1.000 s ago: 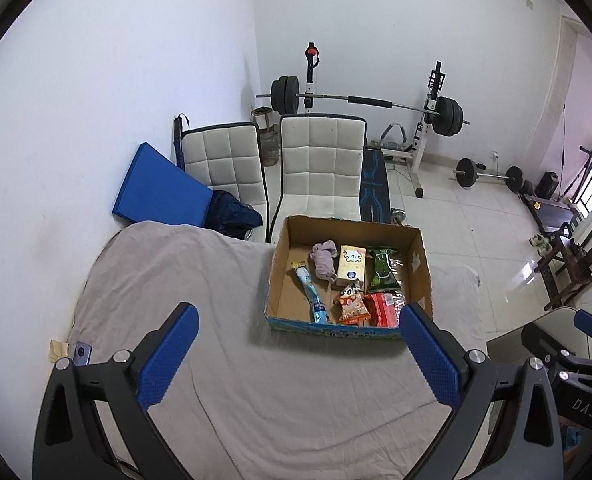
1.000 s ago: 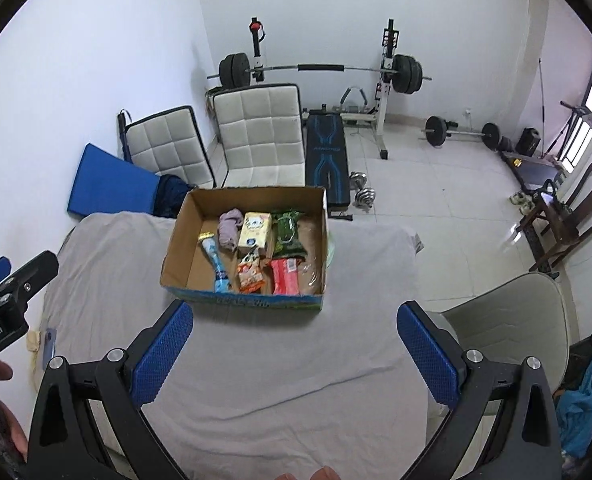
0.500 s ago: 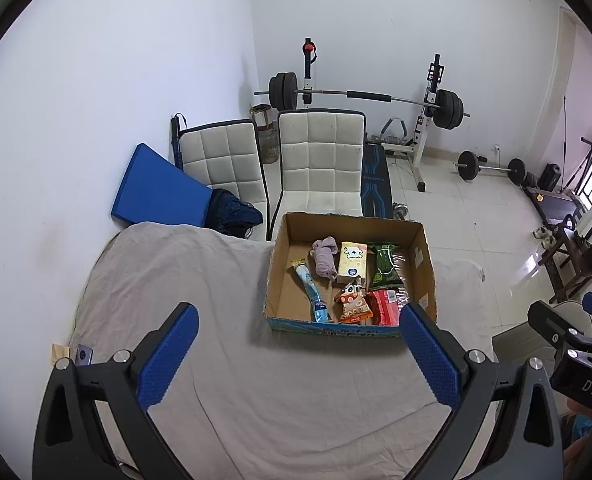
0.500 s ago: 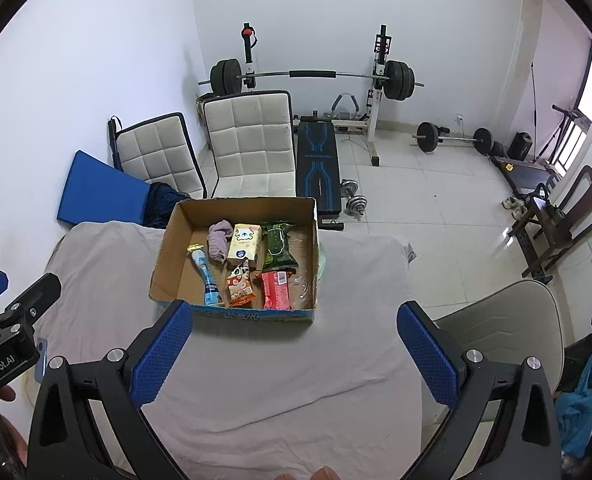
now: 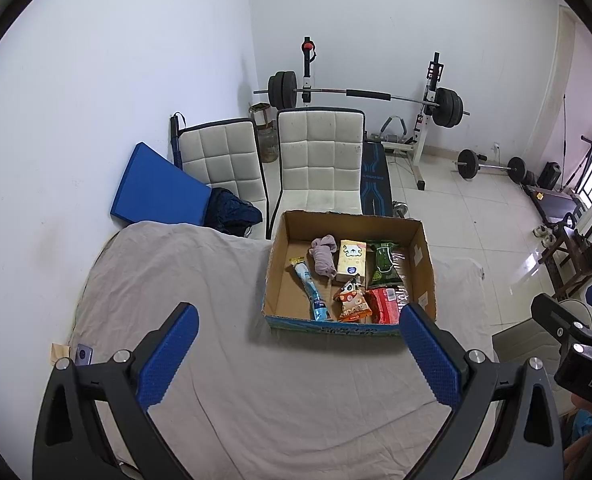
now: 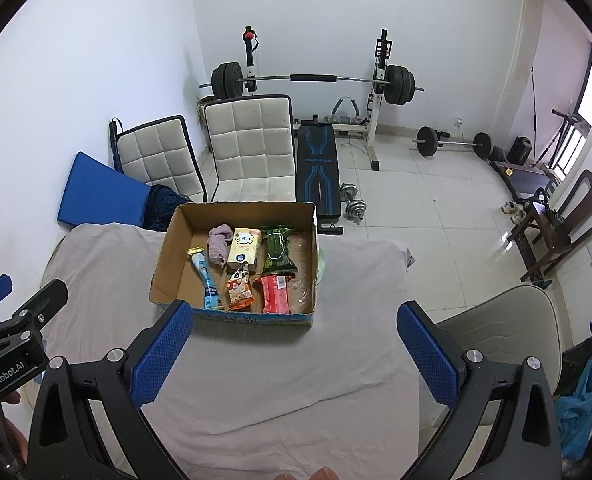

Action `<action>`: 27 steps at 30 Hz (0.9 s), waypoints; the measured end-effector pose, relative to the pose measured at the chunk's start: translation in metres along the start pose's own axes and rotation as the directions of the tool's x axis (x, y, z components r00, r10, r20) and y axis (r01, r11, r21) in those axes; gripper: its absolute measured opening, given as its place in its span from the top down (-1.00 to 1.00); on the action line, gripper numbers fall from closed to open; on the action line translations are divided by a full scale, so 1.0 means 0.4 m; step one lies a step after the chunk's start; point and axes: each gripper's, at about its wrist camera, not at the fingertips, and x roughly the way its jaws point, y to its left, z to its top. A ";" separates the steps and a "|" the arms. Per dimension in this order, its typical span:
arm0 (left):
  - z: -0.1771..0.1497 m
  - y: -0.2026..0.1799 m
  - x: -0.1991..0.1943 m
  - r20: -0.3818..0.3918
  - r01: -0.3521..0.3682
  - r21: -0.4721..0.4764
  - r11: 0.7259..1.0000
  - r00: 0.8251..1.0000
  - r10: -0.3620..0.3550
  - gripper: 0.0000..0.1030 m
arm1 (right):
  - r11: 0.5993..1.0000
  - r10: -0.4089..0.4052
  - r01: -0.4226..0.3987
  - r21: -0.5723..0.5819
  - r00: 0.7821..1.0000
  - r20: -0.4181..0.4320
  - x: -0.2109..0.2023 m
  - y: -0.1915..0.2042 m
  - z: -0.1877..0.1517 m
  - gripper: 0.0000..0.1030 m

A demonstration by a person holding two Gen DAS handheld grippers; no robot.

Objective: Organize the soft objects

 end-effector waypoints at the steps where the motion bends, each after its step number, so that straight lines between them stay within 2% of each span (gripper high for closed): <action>1: 0.000 0.000 0.000 0.000 0.000 0.000 1.000 1.000 0.000 -1.00 | 1.000 0.000 0.000 -0.002 1.000 0.000 0.003 0.000 0.002 -1.00; 27: -0.008 0.000 0.006 0.009 -0.004 0.011 1.000 1.000 0.004 -1.00 | 1.000 -0.002 0.001 -0.008 1.000 -0.009 0.001 -0.003 -0.002 -1.00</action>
